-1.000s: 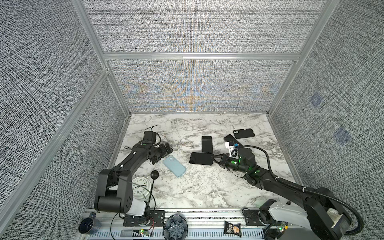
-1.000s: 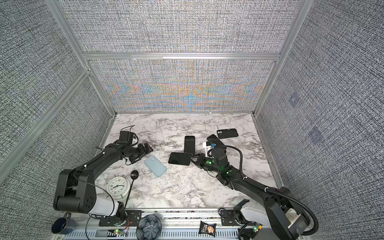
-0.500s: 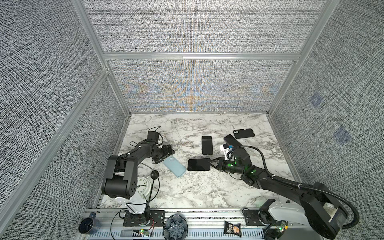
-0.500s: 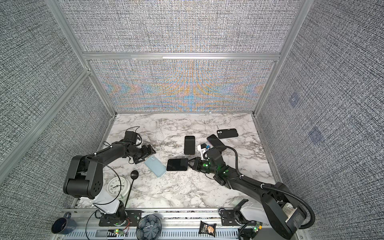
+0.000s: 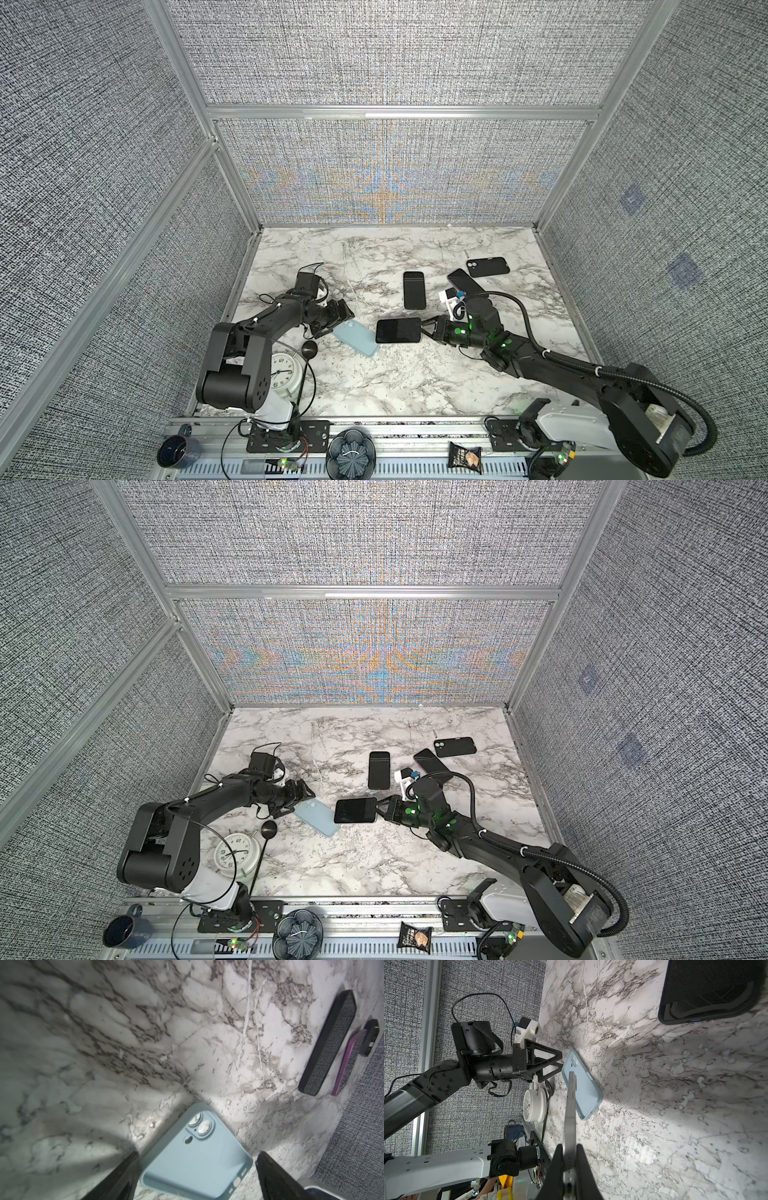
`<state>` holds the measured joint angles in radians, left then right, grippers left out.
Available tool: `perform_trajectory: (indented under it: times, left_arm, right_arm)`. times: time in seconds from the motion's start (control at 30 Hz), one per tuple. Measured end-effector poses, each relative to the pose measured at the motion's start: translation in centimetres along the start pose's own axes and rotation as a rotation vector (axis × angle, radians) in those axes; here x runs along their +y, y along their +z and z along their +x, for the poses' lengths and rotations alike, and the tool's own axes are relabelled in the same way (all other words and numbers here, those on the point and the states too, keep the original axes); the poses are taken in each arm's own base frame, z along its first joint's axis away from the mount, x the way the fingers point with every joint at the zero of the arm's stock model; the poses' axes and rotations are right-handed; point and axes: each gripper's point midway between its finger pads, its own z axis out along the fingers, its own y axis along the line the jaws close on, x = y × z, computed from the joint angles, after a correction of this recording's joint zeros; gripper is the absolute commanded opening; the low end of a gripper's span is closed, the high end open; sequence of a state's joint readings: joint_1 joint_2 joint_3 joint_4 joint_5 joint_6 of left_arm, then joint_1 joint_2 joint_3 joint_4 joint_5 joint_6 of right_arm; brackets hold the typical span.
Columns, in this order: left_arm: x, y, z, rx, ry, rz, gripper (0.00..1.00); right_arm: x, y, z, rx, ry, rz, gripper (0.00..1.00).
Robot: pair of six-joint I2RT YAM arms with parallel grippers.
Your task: Put the phone into the phone case
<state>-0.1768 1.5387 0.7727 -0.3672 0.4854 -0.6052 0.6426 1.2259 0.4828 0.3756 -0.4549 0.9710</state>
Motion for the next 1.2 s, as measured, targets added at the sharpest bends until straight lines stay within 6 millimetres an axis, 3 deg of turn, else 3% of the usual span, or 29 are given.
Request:
perform_trajectory:
  times: [0.37,0.67,0.93,1.07,1.2]
  left_arm:
    - [-1.3,0.4,3.7,0.053,-0.002,0.08,0.88]
    - [-2.4,0.2,5.5,0.064,-0.006,0.133,0.89]
    - [-2.9,-1.5,2.0,-0.041,0.03,0.065,0.89]
    - [-2.8,-0.5,0.4,-0.041,0.042,0.028,0.89]
    - [-2.1,1.1,0.3,-0.003,0.037,0.011,0.87]
  right_arm:
    - [-0.2,-0.3,0.0,0.002,-0.032,0.019,0.04]
    - [-0.4,-0.3,-0.4,-0.001,-0.018,0.024,0.03]
    - [-0.5,-0.3,-0.2,0.011,-0.01,0.023,0.03]
    - [-0.5,-0.3,-0.1,0.013,-0.011,0.022,0.03]
    - [-0.5,-0.3,0.0,0.016,-0.011,0.02,0.03]
